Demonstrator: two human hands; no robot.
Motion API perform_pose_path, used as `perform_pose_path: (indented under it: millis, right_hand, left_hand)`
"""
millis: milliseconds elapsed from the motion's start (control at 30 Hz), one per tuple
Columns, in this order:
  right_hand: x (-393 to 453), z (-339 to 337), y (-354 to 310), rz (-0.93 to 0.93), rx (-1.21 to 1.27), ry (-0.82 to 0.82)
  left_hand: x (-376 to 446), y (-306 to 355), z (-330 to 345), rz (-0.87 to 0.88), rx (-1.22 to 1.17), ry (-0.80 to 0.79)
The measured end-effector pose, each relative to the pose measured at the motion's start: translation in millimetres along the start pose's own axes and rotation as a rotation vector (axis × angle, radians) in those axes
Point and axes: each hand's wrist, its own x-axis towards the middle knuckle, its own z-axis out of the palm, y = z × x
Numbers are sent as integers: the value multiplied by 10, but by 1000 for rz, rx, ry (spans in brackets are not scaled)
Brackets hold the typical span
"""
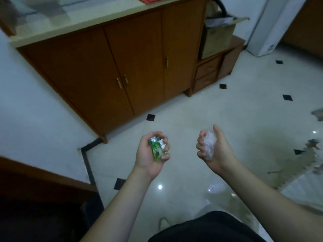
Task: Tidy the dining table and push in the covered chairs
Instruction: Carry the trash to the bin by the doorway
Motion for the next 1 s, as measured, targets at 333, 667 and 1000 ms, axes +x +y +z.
perform_pose_path:
  millis: [333, 667, 1000]
  right_hand:
    - [797, -745, -1130, -189, 215, 152]
    - [1254, -1475, -2514, -280, 322, 204]
    - [2090, -1845, -3322, -374, 402, 240]
  left_hand:
    - [1562, -89, 1409, -133, 186, -201]
    - [2691, -577, 2930, -301, 352, -332]
    - [3972, -699, 3879, -391, 369, -466]
